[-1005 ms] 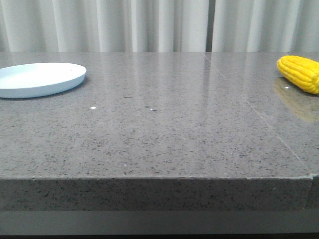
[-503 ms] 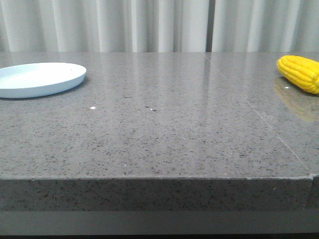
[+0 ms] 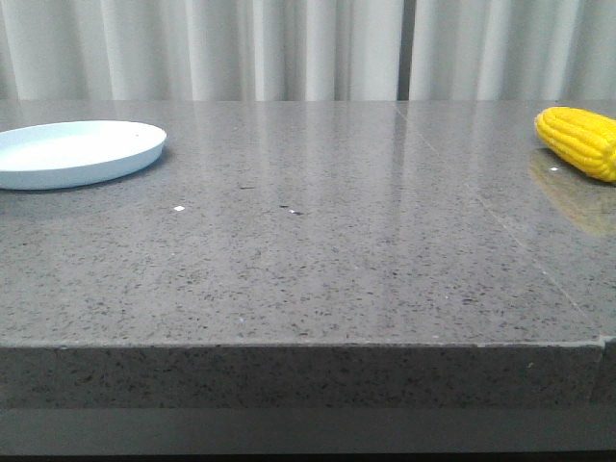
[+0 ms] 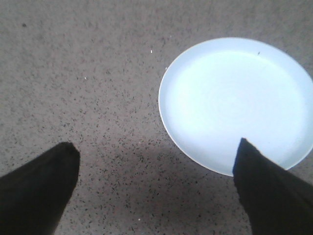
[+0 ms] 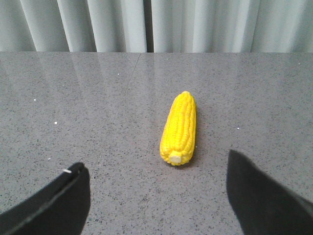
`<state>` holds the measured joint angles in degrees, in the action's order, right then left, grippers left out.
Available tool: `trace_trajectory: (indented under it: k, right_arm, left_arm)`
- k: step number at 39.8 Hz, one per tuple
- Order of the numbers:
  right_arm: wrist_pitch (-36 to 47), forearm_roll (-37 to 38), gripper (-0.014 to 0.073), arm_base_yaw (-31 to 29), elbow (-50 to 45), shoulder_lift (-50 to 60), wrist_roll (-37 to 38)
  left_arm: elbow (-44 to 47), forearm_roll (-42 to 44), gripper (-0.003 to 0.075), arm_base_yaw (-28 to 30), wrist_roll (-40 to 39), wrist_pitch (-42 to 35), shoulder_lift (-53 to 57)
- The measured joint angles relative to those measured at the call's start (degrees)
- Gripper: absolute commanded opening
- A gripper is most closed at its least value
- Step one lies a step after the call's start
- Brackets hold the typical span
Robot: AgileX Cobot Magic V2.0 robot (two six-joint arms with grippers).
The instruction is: Place corn on plate with both arms
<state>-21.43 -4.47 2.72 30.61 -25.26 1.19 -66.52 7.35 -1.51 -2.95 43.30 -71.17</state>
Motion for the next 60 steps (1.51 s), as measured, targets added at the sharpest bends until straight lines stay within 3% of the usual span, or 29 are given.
trace_trajectory:
  k: [11,27,29,34,45,60]
  right_arm:
    - [0.0,0.0,0.0599,0.0,0.0,0.0,0.0]
    - [0.0,0.0,0.0599,0.0,0.0,0.0,0.0]
    - [0.0,0.0,0.0599,0.0,0.0,0.0,0.0]
    - [0.0,0.0,0.0599,0.0,0.0,0.0,0.0]
    - [0.1,0.0,0.0599,0.0,0.0,0.0,0.0]
    - [0.1,0.0,0.0599,0.0,0.0,0.0,0.0]
  left_arm:
    - [-12.73,-2.3,0.0617,4.41,-0.93,8.65,-20.01]
    - [-19.9,-6.74,0.0611,2.92,-0.1,10.82,-33.6]
    - [-20.27,-6.95,0.0585,2.92,-0.1,11.08,-34.56]
    - [-20.53,-7.35,0.0438,2.66,-0.1,11.3,-35.43]
    - [-20.62,-6.95,-0.0022,2.21,-0.1,11.2,-35.56]
    - [-23.29,-9.72,-0.002,2.08,-0.3,12.18,-35.56]
